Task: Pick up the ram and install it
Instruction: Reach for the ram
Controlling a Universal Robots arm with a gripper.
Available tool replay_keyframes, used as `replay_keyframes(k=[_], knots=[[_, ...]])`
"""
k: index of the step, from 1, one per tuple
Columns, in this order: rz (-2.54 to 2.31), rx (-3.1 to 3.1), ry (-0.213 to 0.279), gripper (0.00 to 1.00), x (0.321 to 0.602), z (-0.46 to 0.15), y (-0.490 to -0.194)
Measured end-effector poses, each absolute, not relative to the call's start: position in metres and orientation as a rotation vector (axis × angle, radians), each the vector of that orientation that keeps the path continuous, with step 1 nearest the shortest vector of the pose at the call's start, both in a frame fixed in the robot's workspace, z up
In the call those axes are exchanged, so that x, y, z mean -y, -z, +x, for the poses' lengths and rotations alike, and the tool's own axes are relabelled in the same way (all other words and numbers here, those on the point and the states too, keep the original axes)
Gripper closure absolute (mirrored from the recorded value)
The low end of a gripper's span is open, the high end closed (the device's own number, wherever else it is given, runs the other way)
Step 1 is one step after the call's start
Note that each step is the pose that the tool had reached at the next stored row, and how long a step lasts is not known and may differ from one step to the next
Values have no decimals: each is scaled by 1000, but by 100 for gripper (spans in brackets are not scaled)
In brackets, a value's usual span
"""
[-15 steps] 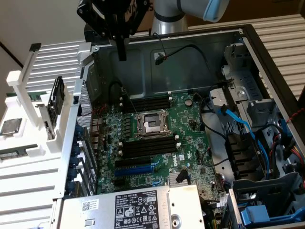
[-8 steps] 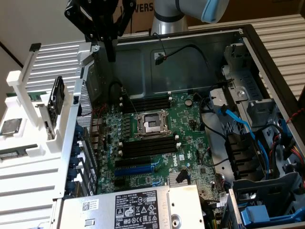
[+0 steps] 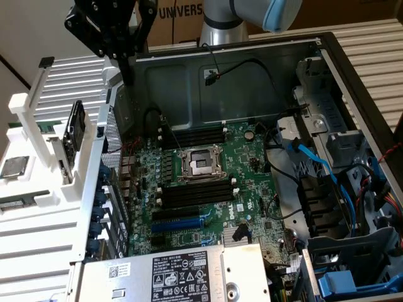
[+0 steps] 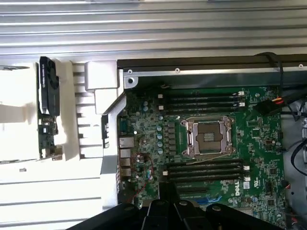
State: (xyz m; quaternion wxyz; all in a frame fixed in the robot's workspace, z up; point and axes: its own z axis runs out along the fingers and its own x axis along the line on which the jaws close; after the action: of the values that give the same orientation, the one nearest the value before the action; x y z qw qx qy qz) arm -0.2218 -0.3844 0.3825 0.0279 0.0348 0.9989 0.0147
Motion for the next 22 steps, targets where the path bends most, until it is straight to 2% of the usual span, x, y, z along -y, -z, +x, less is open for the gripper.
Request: replay_keyframes(k=[11,22], knots=[[107,-3081,-42,90,381,-289,-380],[107,-3081,-42,90,381,-322,-380]])
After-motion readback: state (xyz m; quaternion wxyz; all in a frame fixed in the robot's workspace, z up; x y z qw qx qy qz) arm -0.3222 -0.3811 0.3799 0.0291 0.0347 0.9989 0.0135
